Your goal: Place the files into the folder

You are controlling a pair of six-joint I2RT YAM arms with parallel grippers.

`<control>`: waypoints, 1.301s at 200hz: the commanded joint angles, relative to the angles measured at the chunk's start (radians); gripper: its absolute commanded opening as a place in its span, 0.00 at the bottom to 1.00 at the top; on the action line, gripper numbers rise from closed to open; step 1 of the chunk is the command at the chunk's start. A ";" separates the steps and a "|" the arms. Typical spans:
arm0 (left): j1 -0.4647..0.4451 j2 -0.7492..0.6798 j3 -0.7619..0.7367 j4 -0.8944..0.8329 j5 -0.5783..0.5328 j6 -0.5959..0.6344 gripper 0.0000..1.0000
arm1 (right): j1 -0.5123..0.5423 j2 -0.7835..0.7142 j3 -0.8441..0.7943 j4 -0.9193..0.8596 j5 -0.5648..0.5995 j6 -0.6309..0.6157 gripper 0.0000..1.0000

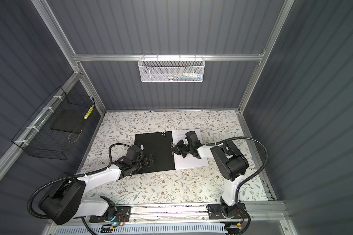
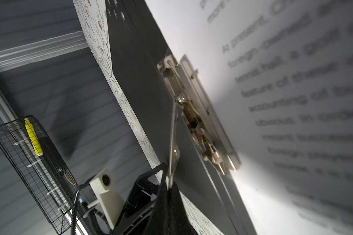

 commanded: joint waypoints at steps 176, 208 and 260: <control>0.003 0.135 -0.045 -0.262 -0.054 -0.210 1.00 | -0.023 0.105 -0.305 -0.073 0.199 -0.255 0.00; 0.003 0.146 -0.039 -0.259 -0.051 -0.205 1.00 | -0.024 0.131 -0.312 -0.084 0.219 -0.265 0.00; 0.003 0.171 -0.027 -0.245 -0.040 -0.195 1.00 | -0.018 0.139 -0.296 -0.168 0.278 -0.289 0.00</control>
